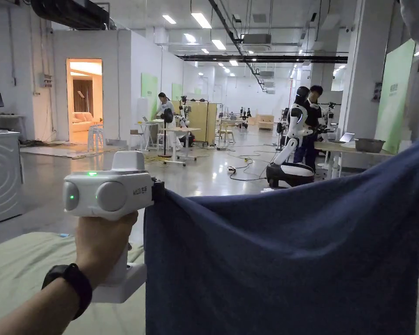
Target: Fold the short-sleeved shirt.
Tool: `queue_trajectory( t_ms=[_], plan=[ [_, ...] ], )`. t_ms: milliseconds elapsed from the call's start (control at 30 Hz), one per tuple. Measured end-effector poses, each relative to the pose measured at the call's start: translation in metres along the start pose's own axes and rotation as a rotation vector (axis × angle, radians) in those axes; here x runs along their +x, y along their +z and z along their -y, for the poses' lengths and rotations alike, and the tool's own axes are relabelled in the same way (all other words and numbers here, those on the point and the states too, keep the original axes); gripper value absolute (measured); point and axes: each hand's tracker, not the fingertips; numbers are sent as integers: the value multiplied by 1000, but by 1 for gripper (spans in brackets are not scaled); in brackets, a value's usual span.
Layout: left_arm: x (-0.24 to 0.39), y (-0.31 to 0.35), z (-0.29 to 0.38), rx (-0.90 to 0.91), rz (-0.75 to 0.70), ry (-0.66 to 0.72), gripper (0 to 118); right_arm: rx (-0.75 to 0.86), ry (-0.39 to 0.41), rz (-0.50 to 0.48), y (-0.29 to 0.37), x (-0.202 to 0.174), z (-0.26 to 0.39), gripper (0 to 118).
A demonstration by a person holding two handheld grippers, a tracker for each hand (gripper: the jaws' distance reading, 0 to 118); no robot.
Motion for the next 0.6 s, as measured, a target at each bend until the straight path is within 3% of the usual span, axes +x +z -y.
queue_trajectory(
  t_ms=[33,67,133,167,233,300,400,433,533,600],
  plan=[
    [-1,-3,7,-2,-1,26,9,0,-17,-7,0,0,0,5],
    [-3,-7,17,-2,11,52,9,-98,33,-34,-10,-16,26,5],
    [-4,-11,44,-45,13,66,9,-146,15,-66,-7,-18,46,5],
    [-4,-13,60,-76,18,44,9,-251,-65,-14,-18,-18,93,5],
    [-9,-19,100,-153,35,-19,9,-318,-131,-28,-27,-17,147,5],
    [-12,-19,141,-227,48,-37,9,-467,-317,-33,-16,-15,201,5],
    [-22,1,200,-318,76,9,9,-483,-277,-69,12,-12,254,5],
    [-26,10,216,-341,79,22,9,-394,-200,-106,65,-34,249,5],
    [-45,36,260,-425,143,34,9,-430,-260,-135,121,-34,277,5],
    [-57,67,283,-464,147,22,9,-488,-298,-143,139,-5,307,5]
  ],
)
